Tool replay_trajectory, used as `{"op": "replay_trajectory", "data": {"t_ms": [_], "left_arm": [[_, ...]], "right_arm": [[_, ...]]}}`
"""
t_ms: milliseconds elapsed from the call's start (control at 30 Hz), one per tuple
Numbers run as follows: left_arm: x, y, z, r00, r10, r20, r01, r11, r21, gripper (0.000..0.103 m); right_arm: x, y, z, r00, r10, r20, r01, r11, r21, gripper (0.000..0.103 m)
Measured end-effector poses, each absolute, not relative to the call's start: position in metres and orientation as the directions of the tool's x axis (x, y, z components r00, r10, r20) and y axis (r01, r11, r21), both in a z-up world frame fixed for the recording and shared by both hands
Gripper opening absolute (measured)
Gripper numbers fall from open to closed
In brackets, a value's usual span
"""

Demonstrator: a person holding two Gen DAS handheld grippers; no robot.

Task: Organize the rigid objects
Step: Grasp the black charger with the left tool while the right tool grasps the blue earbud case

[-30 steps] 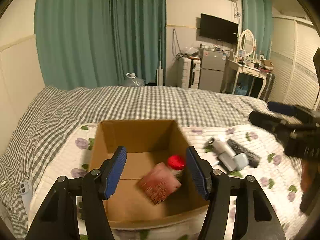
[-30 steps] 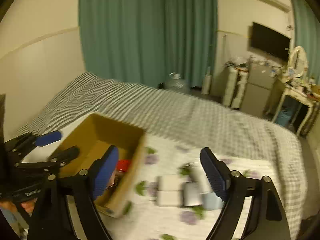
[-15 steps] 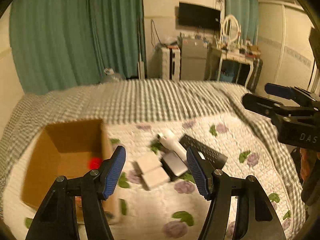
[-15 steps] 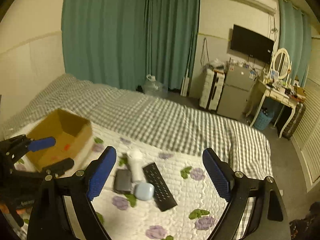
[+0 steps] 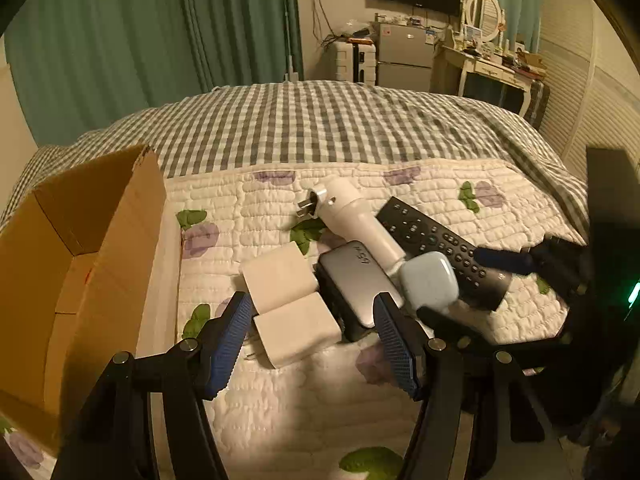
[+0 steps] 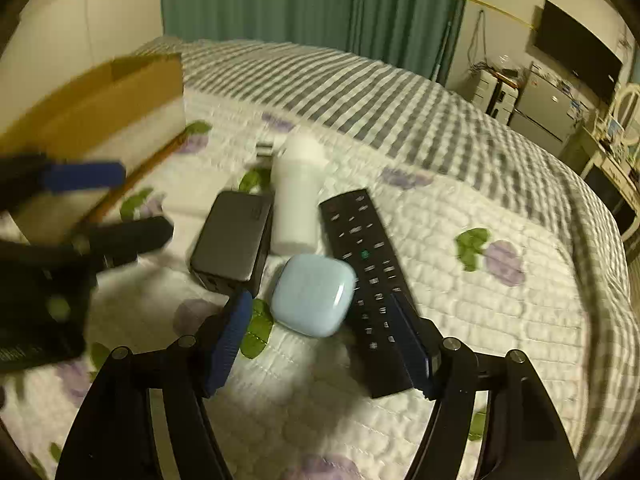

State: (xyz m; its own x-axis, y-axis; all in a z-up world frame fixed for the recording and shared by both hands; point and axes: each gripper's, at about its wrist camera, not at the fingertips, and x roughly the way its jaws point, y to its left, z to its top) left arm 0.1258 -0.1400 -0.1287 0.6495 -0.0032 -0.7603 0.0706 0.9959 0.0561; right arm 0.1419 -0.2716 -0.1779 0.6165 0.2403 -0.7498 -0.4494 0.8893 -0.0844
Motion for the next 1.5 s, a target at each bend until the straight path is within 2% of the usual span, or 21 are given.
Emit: {"op": "replay_trajectory", "data": {"t_ms": [167,200,233,267,467,633,833,867,900,933,1033,1267,1500], "left_arm": [[0.133,-0.136,-0.135,0.643,-0.003,-0.766,0.063,0.997,0.049,0.066],[0.134,-0.136,-0.137,0.641,-0.003,-0.768,0.063,0.997,0.049,0.066],[0.135,-0.136,-0.139,0.638,-0.003,-0.77,0.063,0.997,0.048,0.066],[0.136,-0.137,-0.141,0.634,-0.005,-0.773,0.063,0.997,0.046,0.066],[0.142,-0.155,-0.15,0.612,-0.061,-0.789,0.12,0.993,0.016,0.066],[0.155,-0.174,-0.163,0.601,-0.081,-0.795,0.145,0.989,0.009,0.066],[0.172,-0.184,-0.183,0.606,0.004,-0.796,0.116,0.989,0.094,0.063],[0.174,-0.186,-0.185,0.598,0.019,-0.801,0.115,0.987,0.109,0.061],[0.175,-0.186,-0.186,0.598,0.042,-0.8,0.107,0.986,0.131,0.054],[0.176,-0.185,-0.185,0.596,0.048,-0.801,0.098,0.986,0.132,0.053],[0.172,-0.18,-0.18,0.585,0.014,-0.811,0.116,0.988,0.101,0.049],[0.148,-0.174,-0.164,0.568,-0.053,-0.821,0.146,0.989,0.038,0.042],[0.14,-0.17,-0.144,0.594,-0.084,-0.8,0.156,0.988,0.012,0.042]], "right_arm": [[0.143,-0.257,-0.201,0.691,0.123,-0.713,-0.383,0.898,-0.216,0.069],[0.143,-0.255,-0.202,0.699,0.113,-0.706,-0.376,0.898,-0.228,0.064],[0.143,-0.255,-0.2,0.707,0.104,-0.7,-0.368,0.899,-0.238,0.051],[0.142,-0.258,-0.198,0.715,0.093,-0.693,-0.35,0.905,-0.24,0.05],[0.149,-0.3,-0.178,0.699,0.194,-0.688,-0.329,0.942,-0.069,0.05],[0.153,-0.331,-0.164,0.719,0.2,-0.665,-0.258,0.966,0.011,0.05],[0.158,-0.344,-0.161,0.725,0.189,-0.662,-0.215,0.976,0.043,0.049],[0.159,-0.344,-0.162,0.724,0.191,-0.663,-0.216,0.975,0.045,0.049],[0.159,-0.343,-0.163,0.72,0.192,-0.666,-0.217,0.975,0.046,0.047],[0.159,-0.343,-0.164,0.719,0.191,-0.668,-0.217,0.975,0.045,0.045],[0.157,-0.341,-0.162,0.715,0.188,-0.674,-0.221,0.975,0.037,0.021],[0.152,-0.347,-0.162,0.697,0.195,-0.69,-0.214,0.975,0.059,0.021],[0.153,-0.346,-0.167,0.695,0.172,-0.698,-0.193,0.98,0.049,0.021]]}}
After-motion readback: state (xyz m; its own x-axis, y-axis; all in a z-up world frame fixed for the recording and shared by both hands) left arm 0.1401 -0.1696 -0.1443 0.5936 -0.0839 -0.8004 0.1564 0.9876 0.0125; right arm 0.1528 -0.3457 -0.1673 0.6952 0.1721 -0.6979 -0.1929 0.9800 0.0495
